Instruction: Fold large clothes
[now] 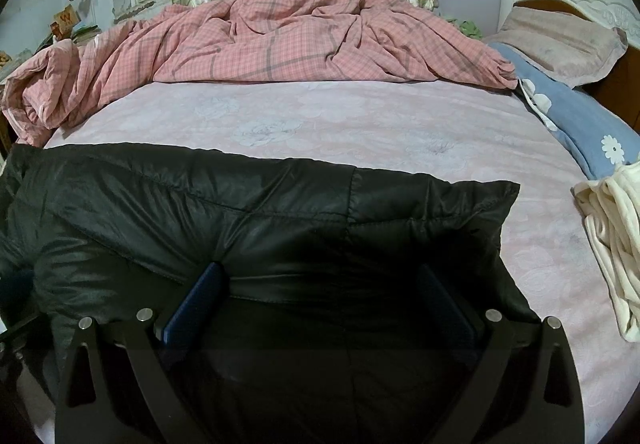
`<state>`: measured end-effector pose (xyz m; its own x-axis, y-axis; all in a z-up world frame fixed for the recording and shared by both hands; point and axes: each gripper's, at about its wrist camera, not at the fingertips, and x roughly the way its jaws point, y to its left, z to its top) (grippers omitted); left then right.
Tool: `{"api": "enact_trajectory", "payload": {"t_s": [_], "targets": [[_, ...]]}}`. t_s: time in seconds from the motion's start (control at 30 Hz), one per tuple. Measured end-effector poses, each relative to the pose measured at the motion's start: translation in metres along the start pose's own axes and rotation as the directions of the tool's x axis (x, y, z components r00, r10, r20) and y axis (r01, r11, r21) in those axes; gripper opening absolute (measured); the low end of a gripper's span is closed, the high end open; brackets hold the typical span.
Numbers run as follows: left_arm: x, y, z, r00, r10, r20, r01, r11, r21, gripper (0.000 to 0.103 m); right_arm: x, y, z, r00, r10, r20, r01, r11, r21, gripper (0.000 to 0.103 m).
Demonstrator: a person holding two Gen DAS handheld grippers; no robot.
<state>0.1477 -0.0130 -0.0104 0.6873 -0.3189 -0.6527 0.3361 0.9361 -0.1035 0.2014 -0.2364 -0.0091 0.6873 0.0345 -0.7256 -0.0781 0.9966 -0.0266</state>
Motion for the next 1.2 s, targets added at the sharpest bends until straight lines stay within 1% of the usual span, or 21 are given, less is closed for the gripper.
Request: {"api": "enact_trajectory", "payload": {"t_s": [0.03,0.1,0.17,0.2,0.23,0.27,0.37,0.47,0.53,0.57,0.6,0.67,0.7,0.73,0.8,0.87,0.93,0.97,1.0,1.13,1.2], "targets": [[0.006,0.0,0.0,1.0,0.002,-0.018,-0.002,1.0,0.002,0.046,-0.001,0.001,0.001,1.0,-0.005,0.002,0.005,1.0,-0.003,0.099],[0.012,0.0,-0.001,0.999,0.001,-0.051,-0.001,1.0,-0.002,0.046,-0.009,0.002,0.002,1.0,-0.013,0.022,0.013,1.0,-0.01,0.09],[0.016,-0.003,-0.004,0.998,-0.01,-0.066,0.009,1.0,-0.014,0.046,-0.025,0.002,0.005,0.999,0.005,0.052,-0.005,1.0,0.001,0.056],[0.015,-0.004,-0.006,0.997,-0.017,-0.071,0.015,1.0,-0.021,0.046,-0.035,0.001,0.007,0.997,0.032,0.066,-0.033,0.999,0.025,0.049],[0.015,-0.004,-0.006,0.997,-0.024,-0.074,0.022,0.999,-0.028,0.046,-0.047,-0.001,0.011,0.993,0.08,0.082,-0.084,0.995,0.053,0.036],[0.015,-0.004,-0.008,0.997,-0.026,-0.076,0.024,0.999,-0.031,0.046,-0.063,-0.002,0.015,0.982,0.156,0.105,-0.165,0.983,0.082,0.029],[0.015,-0.007,-0.008,0.997,-0.027,-0.074,0.025,0.999,-0.033,0.046,-0.093,0.01,0.027,0.948,0.299,0.111,-0.31,0.946,0.098,0.022],[0.014,-0.006,-0.008,0.997,-0.035,-0.069,0.032,0.999,-0.042,0.046,-0.099,0.033,0.034,0.934,0.351,0.065,-0.357,0.928,0.105,0.021],[0.015,-0.005,-0.006,0.997,-0.042,-0.065,0.038,0.998,-0.05,0.046,-0.112,0.044,0.037,0.956,0.264,0.126,-0.275,0.958,0.077,0.02],[0.015,-0.004,-0.006,0.997,-0.044,-0.064,0.041,0.998,-0.051,0.046,-0.122,0.046,0.039,0.958,0.214,0.19,-0.232,0.969,0.079,0.02],[0.015,-0.004,-0.006,0.997,-0.044,-0.062,0.041,0.998,-0.05,0.046,-0.131,0.044,0.041,0.952,0.19,0.242,-0.218,0.971,0.096,0.02],[0.015,-0.005,-0.006,0.997,-0.039,-0.059,0.036,0.998,-0.044,0.047,-0.16,0.037,0.043,0.912,0.128,0.39,-0.196,0.971,0.14,0.02],[0.015,-0.005,-0.006,0.998,-0.037,-0.059,0.035,0.999,-0.042,0.047,-0.171,0.036,0.046,0.896,0.12,0.427,-0.195,0.971,0.136,0.02],[0.015,-0.005,-0.005,0.998,-0.037,-0.058,0.035,0.998,-0.042,0.047,-0.177,0.039,0.05,0.894,0.139,0.425,-0.203,0.973,0.109,0.02],[0.013,-0.003,-0.006,0.998,-0.045,-0.04,0.042,0.997,-0.058,0.047,-0.171,0.054,0.063,0.926,0.252,0.282,-0.265,0.964,0.008,0.019],[-0.001,0.004,-0.01,0.998,-0.059,0.037,0.063,0.992,-0.11,0.041,-0.151,0.071,0.066,0.937,0.325,0.129,-0.327,0.945,-0.009,0.01],[-0.019,0.011,-0.014,0.988,-0.104,0.11,0.121,0.979,-0.167,0.03,-0.126,0.087,0.06,0.925,0.38,0.002,-0.38,0.925,-0.009,0.008],[-0.025,0.012,-0.017,0.986,-0.115,0.123,0.136,0.973,-0.185,0.023,-0.111,0.095,0.055,0.922,0.382,-0.058,-0.383,0.924,-0.003,0.008],[-0.029,0.012,-0.019,0.986,-0.11,0.126,0.133,0.973,-0.188,0.02,-0.1,0.1,0.05,0.922,0.375,-0.097,-0.377,0.926,0.003,0.008],[-0.033,0.015,-0.025,0.981,-0.156,0.113,0.177,0.963,-0.203,0.018,-0.068,0.109,0.029,0.9,0.387,-0.2,-0.385,0.922,0.05,0.007],[-0.024,0.018,-0.025,0.985,-0.161,0.054,0.169,0.96,-0.225,0.018,-0.052,0.117,0.021,0.897,0.36,-0.255,-0.352,0.933,0.077,0.007]]}}
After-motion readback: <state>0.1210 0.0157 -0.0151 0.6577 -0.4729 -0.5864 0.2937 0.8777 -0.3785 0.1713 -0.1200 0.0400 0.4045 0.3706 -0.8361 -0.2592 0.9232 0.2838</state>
